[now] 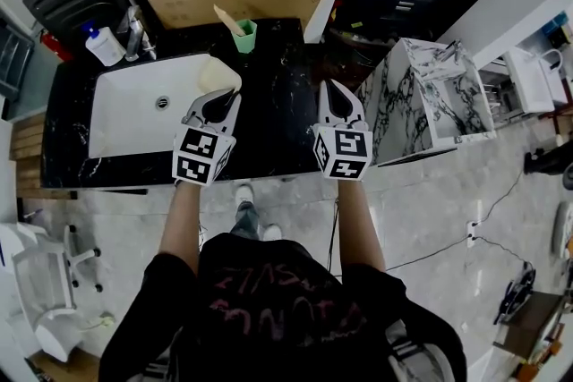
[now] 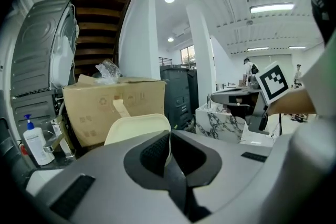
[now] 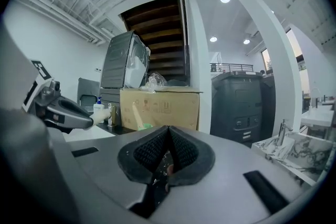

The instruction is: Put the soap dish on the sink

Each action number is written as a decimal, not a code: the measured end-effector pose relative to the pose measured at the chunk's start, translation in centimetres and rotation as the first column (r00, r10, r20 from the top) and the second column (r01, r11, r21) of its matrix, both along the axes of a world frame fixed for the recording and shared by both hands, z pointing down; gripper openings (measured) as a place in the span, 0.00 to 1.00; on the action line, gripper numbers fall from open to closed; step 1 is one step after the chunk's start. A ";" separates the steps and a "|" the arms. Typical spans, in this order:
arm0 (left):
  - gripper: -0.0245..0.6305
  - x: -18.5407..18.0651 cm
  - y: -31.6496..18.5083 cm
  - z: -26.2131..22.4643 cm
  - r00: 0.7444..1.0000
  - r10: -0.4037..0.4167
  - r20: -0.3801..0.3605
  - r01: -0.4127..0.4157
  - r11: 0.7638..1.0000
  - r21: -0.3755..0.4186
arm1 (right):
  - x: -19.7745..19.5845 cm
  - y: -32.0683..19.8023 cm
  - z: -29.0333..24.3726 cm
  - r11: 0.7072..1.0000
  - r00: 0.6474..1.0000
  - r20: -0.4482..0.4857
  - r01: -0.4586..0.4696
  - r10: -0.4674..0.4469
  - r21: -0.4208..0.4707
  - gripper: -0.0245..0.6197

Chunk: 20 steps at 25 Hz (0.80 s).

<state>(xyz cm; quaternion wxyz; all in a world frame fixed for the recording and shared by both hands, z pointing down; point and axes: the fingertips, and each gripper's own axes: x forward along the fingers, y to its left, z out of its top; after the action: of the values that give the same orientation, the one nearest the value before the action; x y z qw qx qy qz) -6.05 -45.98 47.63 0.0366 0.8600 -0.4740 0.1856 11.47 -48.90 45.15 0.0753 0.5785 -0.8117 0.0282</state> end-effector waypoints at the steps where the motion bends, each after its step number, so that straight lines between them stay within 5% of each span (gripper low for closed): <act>1: 0.07 0.2 0.0 0.8 1.000 0.004 0.010 -0.004 1.000 -0.017 | 0.1 -0.1 0.1 1.000 1.000 0.000 -0.002 0.002 -0.002 0.06; 20: 0.07 2.4 2.1 13.6 0.985 0.118 0.128 -0.071 0.945 -0.318 | 0.5 -0.3 3.8 0.997 1.000 0.000 -0.010 0.010 -0.078 0.06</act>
<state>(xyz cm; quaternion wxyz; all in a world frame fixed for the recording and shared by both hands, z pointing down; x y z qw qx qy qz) -3.63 -43.84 61.26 0.1284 0.8493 -0.3982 0.3219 12.00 -49.18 48.97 0.0973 0.5792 -0.8071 0.0603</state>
